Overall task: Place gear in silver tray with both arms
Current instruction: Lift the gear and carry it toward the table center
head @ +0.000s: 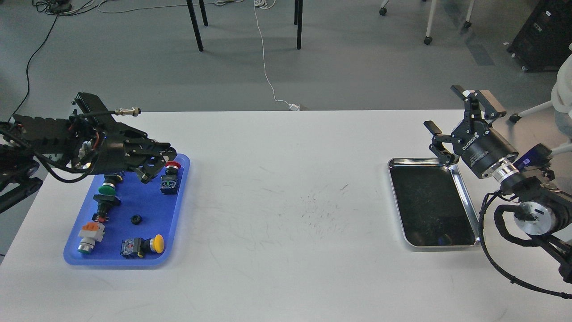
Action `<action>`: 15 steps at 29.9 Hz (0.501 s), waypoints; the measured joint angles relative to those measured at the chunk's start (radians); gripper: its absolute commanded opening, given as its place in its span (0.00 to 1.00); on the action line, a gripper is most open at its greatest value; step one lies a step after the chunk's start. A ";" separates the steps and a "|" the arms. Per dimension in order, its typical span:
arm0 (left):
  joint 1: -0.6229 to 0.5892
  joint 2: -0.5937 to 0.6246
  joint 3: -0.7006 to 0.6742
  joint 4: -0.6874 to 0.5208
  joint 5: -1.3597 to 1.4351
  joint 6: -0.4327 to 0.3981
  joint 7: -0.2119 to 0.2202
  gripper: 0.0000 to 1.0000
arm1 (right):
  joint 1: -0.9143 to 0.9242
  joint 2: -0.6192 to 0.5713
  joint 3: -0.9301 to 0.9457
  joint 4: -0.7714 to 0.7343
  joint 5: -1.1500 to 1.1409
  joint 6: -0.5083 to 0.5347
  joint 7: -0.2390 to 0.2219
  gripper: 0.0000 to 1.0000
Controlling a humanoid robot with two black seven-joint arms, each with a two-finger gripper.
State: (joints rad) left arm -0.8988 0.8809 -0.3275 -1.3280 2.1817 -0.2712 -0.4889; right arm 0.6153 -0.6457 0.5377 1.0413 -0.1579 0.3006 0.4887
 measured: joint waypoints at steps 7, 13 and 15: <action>-0.089 -0.223 0.033 -0.010 0.000 -0.114 0.000 0.17 | 0.256 0.009 -0.186 -0.008 0.023 -0.015 0.000 0.99; -0.149 -0.452 0.166 0.105 0.000 -0.138 0.000 0.17 | 0.433 0.015 -0.323 -0.007 0.107 -0.079 0.000 0.99; -0.170 -0.522 0.211 0.160 0.000 -0.138 0.000 0.17 | 0.468 0.018 -0.353 -0.006 0.111 -0.098 0.000 0.99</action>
State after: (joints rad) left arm -1.0692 0.3587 -0.1161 -1.1678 2.1816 -0.4094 -0.4886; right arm 1.0831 -0.6282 0.1848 1.0352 -0.0464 0.2028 0.4887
